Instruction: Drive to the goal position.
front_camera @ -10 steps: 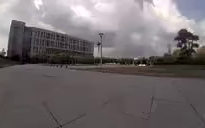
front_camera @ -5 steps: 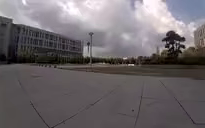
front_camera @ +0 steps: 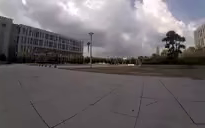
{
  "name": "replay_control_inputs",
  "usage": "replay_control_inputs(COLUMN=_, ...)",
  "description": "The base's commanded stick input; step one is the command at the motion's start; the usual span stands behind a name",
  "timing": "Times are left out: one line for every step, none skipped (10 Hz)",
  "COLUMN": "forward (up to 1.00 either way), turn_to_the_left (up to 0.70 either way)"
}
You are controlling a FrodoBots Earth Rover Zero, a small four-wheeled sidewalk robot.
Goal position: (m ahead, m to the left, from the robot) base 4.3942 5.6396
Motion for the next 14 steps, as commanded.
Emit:
replay_control_inputs(forward=0.45, turn_to_the_left=0.04)
replay_control_inputs(forward=0.45, turn_to_the_left=0.18)
replay_control_inputs(forward=0.45, turn_to_the_left=0.27)
replay_control_inputs(forward=0.45, turn_to_the_left=0.27)
replay_control_inputs(forward=0.45, turn_to_the_left=0.27)
replay_control_inputs(forward=0.45, turn_to_the_left=0.27)
replay_control_inputs(forward=0.45, turn_to_the_left=0.27)
replay_control_inputs(forward=0.45, turn_to_the_left=0.27)
replay_control_inputs(forward=0.45, turn_to_the_left=0.27)
replay_control_inputs(forward=0.45, turn_to_the_left=0.27)
replay_control_inputs(forward=0.45, turn_to_the_left=0.27)
replay_control_inputs(forward=0.45, turn_to_the_left=0.27)
replay_control_inputs(forward=0.45, turn_to_the_left=0.27)
replay_control_inputs(forward=0.45, turn_to_the_left=0.27)
